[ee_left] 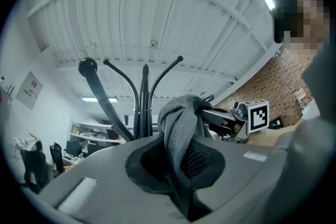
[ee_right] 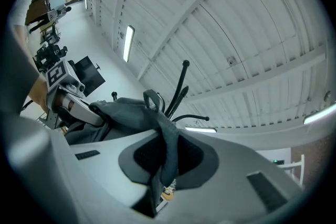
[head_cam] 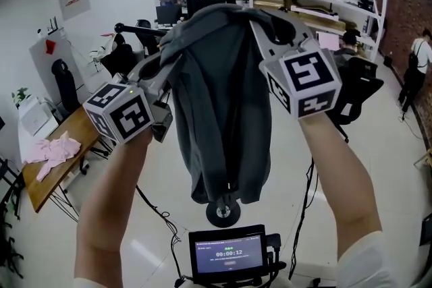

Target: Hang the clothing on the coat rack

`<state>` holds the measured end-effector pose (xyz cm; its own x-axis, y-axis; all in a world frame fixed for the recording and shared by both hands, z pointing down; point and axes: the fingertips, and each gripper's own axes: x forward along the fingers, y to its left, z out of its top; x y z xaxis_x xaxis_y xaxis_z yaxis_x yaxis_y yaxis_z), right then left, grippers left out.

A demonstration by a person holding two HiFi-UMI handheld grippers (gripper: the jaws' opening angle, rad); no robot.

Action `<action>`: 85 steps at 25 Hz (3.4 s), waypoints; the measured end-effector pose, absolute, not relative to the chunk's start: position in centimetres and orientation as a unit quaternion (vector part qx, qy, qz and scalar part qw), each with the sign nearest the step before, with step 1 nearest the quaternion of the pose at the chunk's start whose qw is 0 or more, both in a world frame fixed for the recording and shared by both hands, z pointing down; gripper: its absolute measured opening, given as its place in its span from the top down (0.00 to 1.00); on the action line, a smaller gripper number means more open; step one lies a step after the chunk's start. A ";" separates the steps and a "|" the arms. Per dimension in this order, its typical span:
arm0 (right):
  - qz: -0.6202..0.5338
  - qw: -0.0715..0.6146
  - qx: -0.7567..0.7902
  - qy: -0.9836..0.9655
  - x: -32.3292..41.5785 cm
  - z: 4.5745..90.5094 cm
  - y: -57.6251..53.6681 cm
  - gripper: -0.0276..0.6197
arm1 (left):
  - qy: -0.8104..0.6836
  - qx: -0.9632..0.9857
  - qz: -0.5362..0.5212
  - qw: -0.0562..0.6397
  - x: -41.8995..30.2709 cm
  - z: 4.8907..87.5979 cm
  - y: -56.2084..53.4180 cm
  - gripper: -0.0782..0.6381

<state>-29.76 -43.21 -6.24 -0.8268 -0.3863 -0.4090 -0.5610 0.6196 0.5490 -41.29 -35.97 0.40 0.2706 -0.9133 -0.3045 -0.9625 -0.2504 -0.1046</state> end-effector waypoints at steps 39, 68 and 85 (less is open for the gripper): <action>0.356 -0.012 -0.195 0.914 -35.4 16.2 -46.1 0.91 | 0.576 -0.811 0.093 -0.040 -40.0 19.0 -43.2 0.84; 0.334 0.007 -0.163 0.928 -33.4 20.4 -43.0 0.86 | 0.627 -0.748 0.214 -0.026 -42.5 22.9 -34.2 0.72; 0.298 0.006 -0.168 0.940 -30.9 22.9 -43.9 0.84 | 0.639 -0.743 0.198 -0.034 -38.3 25.6 -30.5 0.72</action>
